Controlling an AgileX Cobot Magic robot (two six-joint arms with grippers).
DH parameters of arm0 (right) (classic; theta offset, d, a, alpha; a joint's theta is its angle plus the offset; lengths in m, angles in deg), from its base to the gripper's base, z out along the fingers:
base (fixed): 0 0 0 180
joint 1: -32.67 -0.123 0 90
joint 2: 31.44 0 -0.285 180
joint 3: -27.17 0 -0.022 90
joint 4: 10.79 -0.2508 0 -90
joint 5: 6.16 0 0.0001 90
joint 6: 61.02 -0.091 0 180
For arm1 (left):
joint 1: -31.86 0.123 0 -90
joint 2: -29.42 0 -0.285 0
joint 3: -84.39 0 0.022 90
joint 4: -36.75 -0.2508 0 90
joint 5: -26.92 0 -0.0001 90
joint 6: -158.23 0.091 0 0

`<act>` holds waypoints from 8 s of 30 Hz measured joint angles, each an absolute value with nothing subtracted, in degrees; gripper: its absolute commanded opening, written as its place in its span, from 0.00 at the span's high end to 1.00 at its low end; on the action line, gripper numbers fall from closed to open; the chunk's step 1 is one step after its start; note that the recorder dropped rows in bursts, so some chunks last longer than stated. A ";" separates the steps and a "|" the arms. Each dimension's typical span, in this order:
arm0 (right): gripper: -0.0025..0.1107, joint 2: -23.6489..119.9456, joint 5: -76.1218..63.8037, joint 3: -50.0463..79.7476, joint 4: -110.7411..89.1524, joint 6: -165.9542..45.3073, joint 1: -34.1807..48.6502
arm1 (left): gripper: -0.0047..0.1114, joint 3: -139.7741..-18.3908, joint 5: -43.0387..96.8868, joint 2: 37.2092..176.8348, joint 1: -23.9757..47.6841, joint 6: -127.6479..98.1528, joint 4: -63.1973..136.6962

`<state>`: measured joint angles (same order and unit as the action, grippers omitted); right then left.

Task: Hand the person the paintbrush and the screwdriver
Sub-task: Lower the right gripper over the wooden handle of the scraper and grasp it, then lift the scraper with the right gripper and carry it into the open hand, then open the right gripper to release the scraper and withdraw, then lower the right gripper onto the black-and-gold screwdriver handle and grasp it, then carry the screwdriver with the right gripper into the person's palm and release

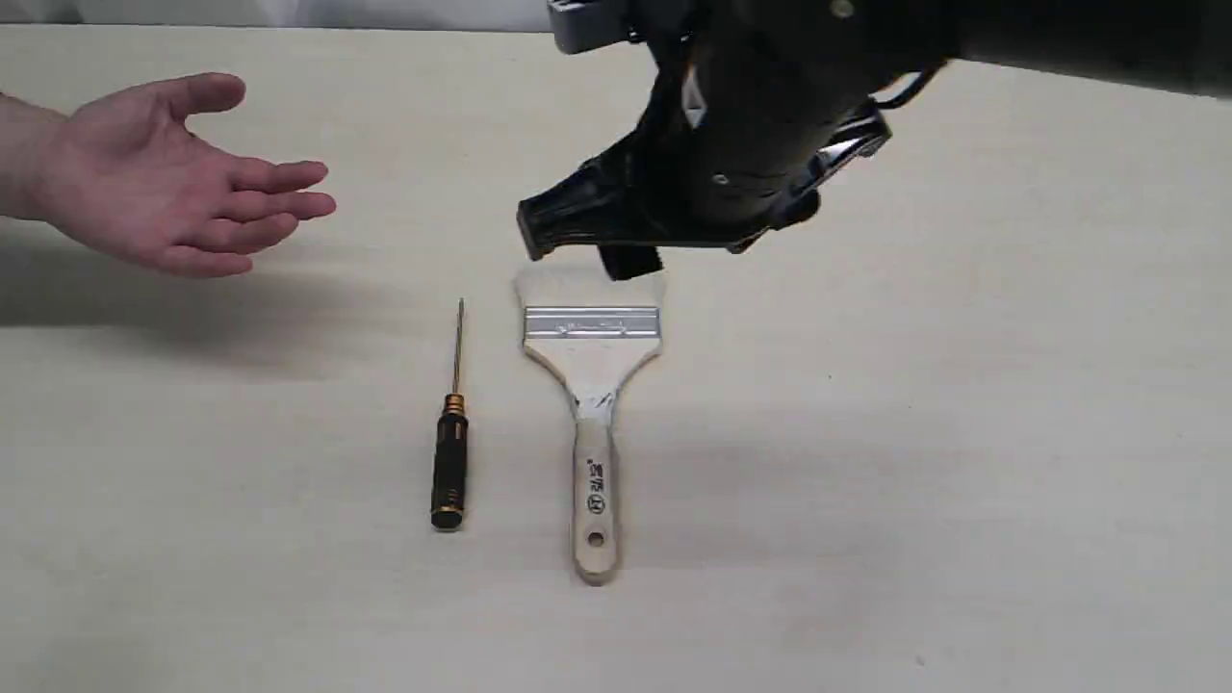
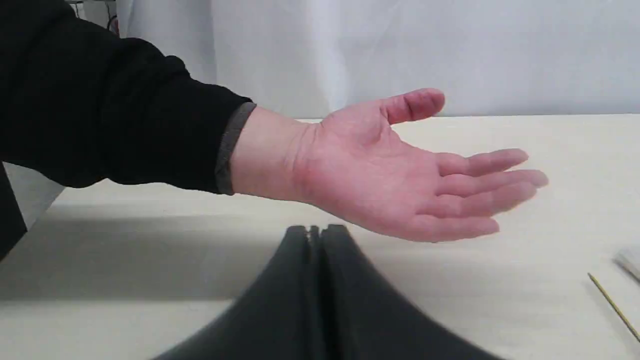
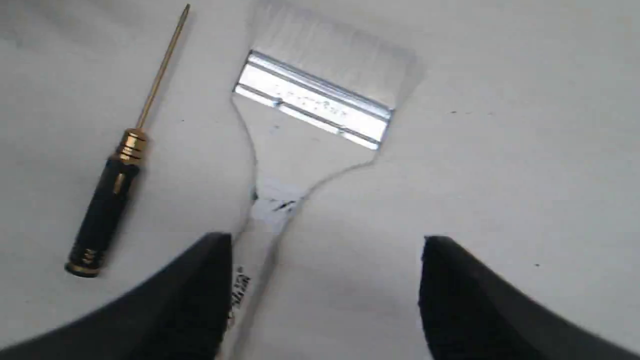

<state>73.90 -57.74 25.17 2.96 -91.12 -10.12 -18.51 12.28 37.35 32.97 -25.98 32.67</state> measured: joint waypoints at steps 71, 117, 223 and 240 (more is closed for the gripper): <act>0.94 78.56 -52.06 32.48 0.23 -88.01 -18.03 | 0.96 -18.51 12.28 37.35 32.97 -25.98 32.67; 0.53 80.32 -52.21 50.36 0.13 -86.86 -20.76 | 0.96 -18.51 12.28 37.35 32.97 -25.98 32.67; 0.93 97.90 -36.52 53.34 -4.90 -75.61 -20.93 | 0.96 -18.51 12.28 37.35 32.97 -25.98 32.67; 0.76 97.61 -41.06 53.46 -4.41 -75.50 -20.36 | 0.96 -18.51 12.28 37.35 32.97 -25.98 32.67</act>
